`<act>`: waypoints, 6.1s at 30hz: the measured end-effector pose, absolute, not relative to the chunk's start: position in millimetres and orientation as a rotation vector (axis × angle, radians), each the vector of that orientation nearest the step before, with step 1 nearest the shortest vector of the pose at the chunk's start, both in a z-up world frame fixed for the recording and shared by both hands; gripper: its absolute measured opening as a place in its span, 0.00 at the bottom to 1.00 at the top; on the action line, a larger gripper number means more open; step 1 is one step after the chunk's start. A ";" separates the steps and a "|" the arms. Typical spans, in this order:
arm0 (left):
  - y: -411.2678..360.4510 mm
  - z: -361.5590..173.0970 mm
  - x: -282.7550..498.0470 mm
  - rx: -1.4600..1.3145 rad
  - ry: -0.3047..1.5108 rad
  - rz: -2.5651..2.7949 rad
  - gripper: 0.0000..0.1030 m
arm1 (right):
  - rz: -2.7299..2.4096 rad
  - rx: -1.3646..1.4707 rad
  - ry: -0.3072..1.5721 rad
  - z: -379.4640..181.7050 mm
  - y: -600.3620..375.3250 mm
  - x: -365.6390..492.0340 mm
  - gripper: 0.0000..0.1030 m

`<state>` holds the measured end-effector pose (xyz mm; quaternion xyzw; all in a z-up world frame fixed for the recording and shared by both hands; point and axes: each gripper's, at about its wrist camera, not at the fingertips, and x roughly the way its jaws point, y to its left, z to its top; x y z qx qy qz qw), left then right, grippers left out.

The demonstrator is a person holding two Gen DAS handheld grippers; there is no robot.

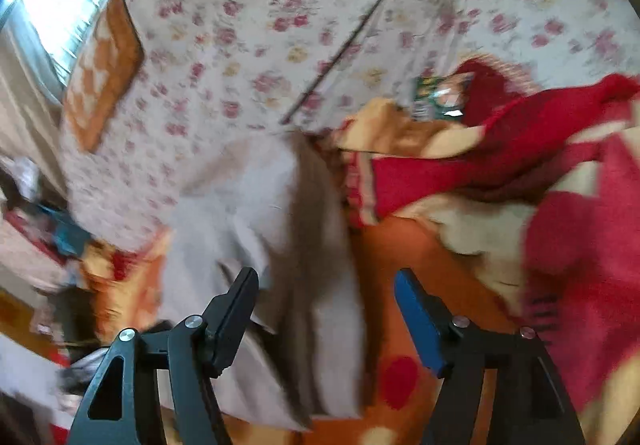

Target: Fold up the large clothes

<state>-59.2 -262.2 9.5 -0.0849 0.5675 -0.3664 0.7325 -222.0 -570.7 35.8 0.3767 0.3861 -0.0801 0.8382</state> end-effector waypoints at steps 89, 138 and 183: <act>-168.0 37.6 -206.1 0.207 0.972 -0.557 0.77 | -0.169 0.159 1.046 35.9 -346.0 -287.7 0.59; -138.0 87.0 -230.1 0.134 0.812 -0.495 0.77 | -0.278 0.188 0.875 106.8 -322.3 -300.1 0.87; -139.8 59.9 -204.7 0.121 0.897 -0.498 0.77 | -0.263 0.178 0.953 80.4 -321.4 -275.8 0.88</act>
